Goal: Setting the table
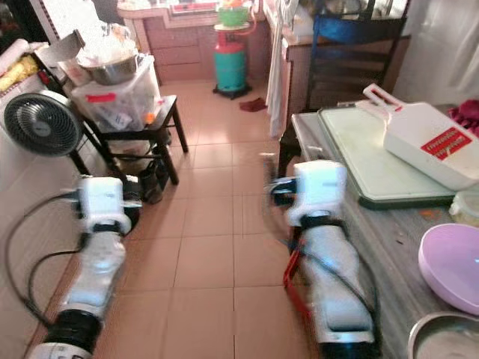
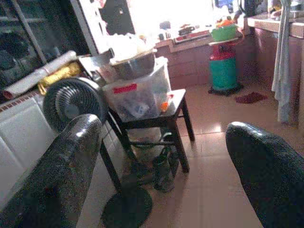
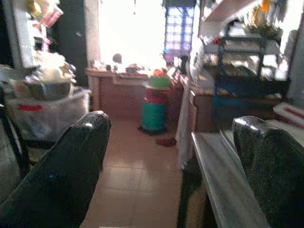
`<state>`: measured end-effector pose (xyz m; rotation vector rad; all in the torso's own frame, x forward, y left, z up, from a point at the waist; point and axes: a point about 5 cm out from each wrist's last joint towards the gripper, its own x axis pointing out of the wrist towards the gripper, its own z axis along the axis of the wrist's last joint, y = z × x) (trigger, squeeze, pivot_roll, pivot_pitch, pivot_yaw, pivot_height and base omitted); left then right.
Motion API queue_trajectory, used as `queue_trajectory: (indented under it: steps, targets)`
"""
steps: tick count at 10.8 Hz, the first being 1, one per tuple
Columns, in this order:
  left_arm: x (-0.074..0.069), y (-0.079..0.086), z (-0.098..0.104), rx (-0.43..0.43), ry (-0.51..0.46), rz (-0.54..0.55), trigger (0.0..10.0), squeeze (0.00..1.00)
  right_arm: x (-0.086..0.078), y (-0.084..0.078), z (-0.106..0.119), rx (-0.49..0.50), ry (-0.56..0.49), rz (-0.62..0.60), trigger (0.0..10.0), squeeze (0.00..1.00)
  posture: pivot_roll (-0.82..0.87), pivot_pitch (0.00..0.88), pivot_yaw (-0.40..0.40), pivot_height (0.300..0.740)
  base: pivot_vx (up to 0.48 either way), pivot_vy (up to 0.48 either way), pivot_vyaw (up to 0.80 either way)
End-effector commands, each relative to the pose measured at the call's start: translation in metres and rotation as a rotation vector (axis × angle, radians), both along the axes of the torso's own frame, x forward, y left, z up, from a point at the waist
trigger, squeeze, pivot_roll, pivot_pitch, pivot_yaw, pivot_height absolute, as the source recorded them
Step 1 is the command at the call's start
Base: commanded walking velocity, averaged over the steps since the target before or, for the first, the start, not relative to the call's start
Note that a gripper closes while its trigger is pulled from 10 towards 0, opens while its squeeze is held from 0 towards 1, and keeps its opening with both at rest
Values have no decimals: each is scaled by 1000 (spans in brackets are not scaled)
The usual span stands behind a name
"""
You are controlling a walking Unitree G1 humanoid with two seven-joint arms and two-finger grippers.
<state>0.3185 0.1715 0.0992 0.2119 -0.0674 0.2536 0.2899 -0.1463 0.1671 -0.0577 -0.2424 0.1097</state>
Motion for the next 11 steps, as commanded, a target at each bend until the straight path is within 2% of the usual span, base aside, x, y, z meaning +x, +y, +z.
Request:
queue_trajectory:
  steps: [1, 7, 11]
  targets:
    - [1, 9, 1, 5, 7, 35, 10000, 0, 1, 5, -3, 20, 21, 15, 10000, 0, 19, 0, 44, 740, 0, 259, 0]
    - [5, 6, 0, 16, 14, 26, 10000, 0, 0, 2, -4, 9, 8, 4, 10000, 0, 10, 0, 56, 740, 0, 341, 0]
    - [5, 8, -4, 27, 28, 34, 10000, 0, 0, 0, -13, 33, 35, -12, 10000, 0, 16, 0, 57, 740, 0, 464, 0]
